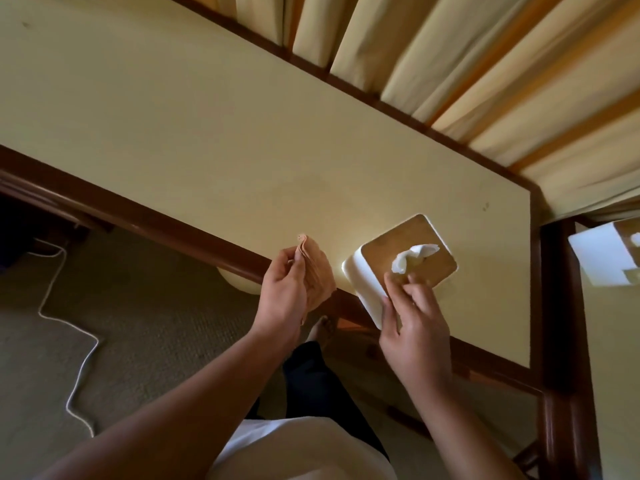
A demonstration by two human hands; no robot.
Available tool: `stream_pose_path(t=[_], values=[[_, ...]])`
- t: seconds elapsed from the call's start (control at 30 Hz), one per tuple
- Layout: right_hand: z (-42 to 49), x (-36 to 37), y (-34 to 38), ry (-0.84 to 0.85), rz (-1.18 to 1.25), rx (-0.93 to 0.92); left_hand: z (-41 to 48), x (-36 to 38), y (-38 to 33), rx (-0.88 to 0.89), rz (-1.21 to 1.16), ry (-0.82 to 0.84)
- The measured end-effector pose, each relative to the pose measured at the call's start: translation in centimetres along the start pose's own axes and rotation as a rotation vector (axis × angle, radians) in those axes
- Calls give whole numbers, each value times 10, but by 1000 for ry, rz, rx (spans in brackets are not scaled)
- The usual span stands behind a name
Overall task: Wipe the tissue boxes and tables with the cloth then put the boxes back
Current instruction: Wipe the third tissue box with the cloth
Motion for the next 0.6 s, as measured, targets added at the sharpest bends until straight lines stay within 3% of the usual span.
stream_pose_path(t=[0.6], values=[[-24, -10, -15, -75, -7, 7, -3, 6, 13, -10, 37, 99]])
Point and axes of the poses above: each hand's wrist, its own z-axis towards the middle knuckle, its own x-axis out of the palm, y = z × x, the point moved 2 cm from there along z, towards the middle knuckle, and after that the axes turned 13 degrees about -x, right-handed, at the moved point
